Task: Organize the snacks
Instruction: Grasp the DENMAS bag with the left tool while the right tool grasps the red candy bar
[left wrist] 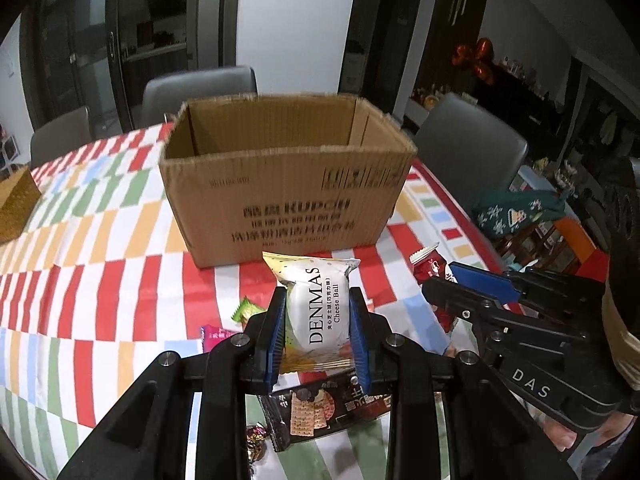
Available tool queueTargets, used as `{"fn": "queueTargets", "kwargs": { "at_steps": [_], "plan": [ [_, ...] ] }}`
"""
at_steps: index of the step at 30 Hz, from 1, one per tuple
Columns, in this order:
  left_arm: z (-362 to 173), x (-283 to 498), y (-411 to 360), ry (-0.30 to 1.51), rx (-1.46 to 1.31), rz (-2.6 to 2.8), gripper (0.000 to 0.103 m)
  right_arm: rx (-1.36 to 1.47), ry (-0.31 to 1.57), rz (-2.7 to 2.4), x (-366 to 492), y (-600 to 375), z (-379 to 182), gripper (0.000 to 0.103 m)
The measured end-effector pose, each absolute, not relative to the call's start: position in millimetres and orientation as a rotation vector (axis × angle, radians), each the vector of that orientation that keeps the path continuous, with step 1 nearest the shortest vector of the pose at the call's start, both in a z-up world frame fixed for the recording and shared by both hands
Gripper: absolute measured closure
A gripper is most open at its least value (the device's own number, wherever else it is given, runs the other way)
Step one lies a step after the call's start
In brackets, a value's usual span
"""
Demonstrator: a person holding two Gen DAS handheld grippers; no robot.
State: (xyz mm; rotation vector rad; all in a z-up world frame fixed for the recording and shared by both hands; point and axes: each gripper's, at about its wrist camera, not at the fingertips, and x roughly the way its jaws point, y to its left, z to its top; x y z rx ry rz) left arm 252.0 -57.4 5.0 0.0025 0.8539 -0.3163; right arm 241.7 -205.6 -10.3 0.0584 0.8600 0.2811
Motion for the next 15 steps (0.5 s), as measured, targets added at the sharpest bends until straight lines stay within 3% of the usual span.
{"fn": "queueTargets", "kwargs": {
  "at_steps": [15],
  "plan": [
    [57.7,241.5,-47.6,0.716,0.000,-0.319,0.074,0.056,0.710,0.300,233.4,-198.7,44.4,0.081]
  ]
}}
